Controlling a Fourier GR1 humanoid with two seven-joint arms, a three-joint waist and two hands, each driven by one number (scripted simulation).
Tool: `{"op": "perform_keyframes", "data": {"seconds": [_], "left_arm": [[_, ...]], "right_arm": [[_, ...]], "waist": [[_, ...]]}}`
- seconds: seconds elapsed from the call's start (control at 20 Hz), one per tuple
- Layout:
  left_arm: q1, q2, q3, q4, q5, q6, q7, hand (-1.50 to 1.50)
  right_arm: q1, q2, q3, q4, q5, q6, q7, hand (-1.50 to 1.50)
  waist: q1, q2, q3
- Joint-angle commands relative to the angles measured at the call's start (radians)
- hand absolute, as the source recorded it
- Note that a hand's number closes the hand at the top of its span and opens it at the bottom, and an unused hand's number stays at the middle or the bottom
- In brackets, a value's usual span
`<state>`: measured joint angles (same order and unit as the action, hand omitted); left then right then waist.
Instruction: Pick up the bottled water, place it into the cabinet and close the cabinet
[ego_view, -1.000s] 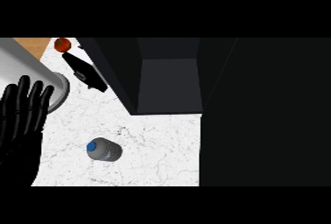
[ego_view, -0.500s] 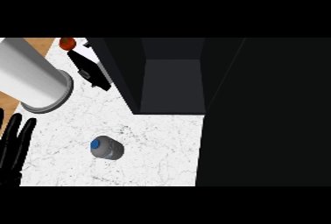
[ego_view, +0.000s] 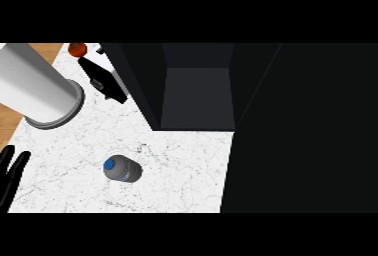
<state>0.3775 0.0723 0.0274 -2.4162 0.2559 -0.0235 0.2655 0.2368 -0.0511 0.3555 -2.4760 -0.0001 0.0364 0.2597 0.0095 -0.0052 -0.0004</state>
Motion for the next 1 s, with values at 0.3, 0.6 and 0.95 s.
{"op": "perform_keyframes", "data": {"seconds": [0.3,0.6,0.95], "left_arm": [[0.054,0.01,0.058,-0.217,0.14,-0.01,0.104,-1.5],[0.015,0.007,0.081,-0.162,0.095,0.0,0.102,-1.5],[0.012,0.004,0.058,-0.135,0.081,-0.028,0.123,-1.5]], "right_arm": [[0.024,-0.005,0.096,-0.063,0.072,-0.051,0.038,-1.5],[0.015,0.006,0.186,-0.076,0.165,-0.116,0.059,-1.5],[0.037,-0.022,0.25,-0.132,0.211,-0.168,0.083,-1.5]], "waist": [[-0.001,-0.002,0.0],[-0.008,-0.002,-0.001],[-0.013,-0.004,-0.001]]}}
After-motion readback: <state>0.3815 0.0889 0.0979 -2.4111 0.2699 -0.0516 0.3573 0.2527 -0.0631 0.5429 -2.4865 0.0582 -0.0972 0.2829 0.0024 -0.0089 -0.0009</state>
